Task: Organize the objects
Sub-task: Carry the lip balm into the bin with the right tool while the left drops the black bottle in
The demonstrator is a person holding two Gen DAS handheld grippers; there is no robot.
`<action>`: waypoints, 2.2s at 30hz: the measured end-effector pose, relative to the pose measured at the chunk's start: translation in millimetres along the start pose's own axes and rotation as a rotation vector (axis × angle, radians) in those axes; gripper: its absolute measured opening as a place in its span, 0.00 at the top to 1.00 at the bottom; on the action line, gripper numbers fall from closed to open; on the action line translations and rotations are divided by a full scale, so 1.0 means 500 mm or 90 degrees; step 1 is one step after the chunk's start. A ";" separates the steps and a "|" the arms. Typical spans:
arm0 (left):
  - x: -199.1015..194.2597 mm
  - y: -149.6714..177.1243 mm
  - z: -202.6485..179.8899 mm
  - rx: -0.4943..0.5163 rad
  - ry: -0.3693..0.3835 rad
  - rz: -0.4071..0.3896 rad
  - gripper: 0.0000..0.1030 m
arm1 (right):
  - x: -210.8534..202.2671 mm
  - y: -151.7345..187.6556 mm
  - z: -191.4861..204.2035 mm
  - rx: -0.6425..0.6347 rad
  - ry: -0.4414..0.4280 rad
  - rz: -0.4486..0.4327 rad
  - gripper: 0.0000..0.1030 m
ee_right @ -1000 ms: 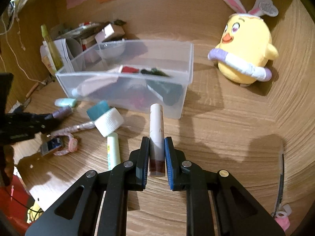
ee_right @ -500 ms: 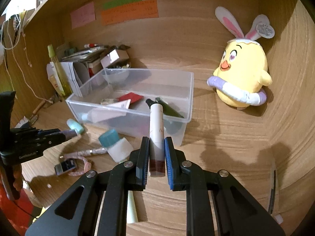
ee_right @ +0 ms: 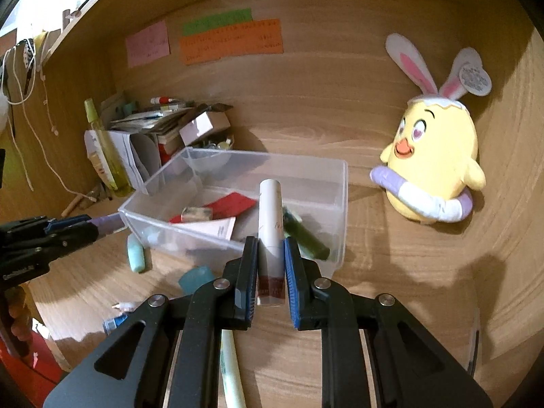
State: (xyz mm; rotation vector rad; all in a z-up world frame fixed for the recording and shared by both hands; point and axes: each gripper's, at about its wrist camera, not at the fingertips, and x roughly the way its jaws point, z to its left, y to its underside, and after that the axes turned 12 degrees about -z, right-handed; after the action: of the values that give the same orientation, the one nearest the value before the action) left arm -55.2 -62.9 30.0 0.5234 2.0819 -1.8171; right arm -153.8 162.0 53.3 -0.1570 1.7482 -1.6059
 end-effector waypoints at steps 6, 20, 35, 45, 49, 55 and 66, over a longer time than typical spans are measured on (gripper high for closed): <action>0.006 -0.034 -0.007 0.006 0.003 -0.030 0.76 | 0.018 -0.025 -0.002 -0.005 -0.001 -0.010 0.86; 0.091 -0.085 -0.007 -0.014 0.008 -0.032 0.76 | 0.072 -0.062 -0.008 -0.017 0.008 -0.008 0.86; 0.219 -0.065 0.015 -0.029 0.002 0.046 0.76 | 0.177 -0.033 -0.021 -0.014 0.009 0.060 0.86; 0.251 -0.067 0.009 -0.017 -0.004 0.061 0.75 | 0.212 -0.022 -0.032 -0.004 0.009 0.084 0.86; 0.245 -0.067 0.008 -0.015 0.001 0.062 0.72 | 0.221 -0.015 -0.037 0.000 0.012 0.095 0.86; 0.214 -0.075 0.010 -0.021 0.011 0.045 0.60 | 0.225 -0.013 -0.035 -0.004 0.015 0.100 0.86; 0.115 -0.049 0.033 -0.036 0.007 0.009 0.39 | 0.230 -0.010 -0.022 -0.027 0.037 0.105 0.86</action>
State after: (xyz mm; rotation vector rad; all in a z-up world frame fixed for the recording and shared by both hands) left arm -117.6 -78.6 21.8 0.5336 2.1247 -1.7466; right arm -244.4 106.8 7.8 0.0145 1.7918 -1.4677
